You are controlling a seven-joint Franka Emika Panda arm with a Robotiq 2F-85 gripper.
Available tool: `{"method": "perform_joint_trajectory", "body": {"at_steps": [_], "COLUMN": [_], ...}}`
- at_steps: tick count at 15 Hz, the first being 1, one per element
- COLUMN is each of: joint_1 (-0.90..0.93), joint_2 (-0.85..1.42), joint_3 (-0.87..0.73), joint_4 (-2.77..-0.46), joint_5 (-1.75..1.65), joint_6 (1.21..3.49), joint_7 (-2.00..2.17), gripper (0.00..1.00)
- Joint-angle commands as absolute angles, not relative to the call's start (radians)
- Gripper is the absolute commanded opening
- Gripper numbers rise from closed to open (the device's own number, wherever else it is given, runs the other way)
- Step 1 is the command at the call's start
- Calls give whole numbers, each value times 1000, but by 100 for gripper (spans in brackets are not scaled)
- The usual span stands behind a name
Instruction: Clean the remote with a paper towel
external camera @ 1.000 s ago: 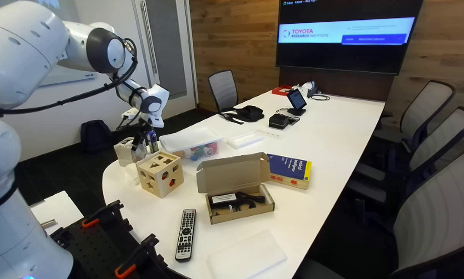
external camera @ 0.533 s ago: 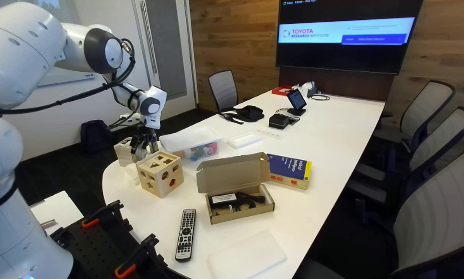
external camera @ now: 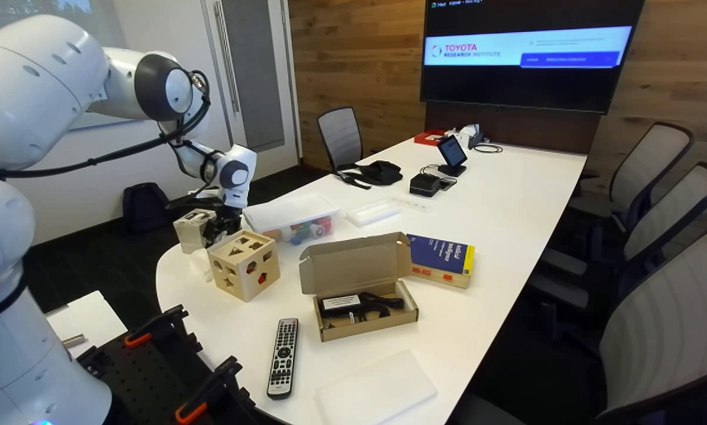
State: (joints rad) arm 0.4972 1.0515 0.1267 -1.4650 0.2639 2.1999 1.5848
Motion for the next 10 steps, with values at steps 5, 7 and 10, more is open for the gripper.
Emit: {"method": "perform_joint_trajectory", "body": {"at_steps": [5, 7, 10], "joint_1": [504, 504, 501], "joint_2": [1117, 1128, 1135], "joint_3": [106, 109, 115], "joint_4": [-1408, -1399, -1394], "joint_5": [160, 143, 136], "joint_6": [2183, 2193, 2209], "joint_7": [1585, 1575, 1561], "gripper": [74, 58, 34]}}
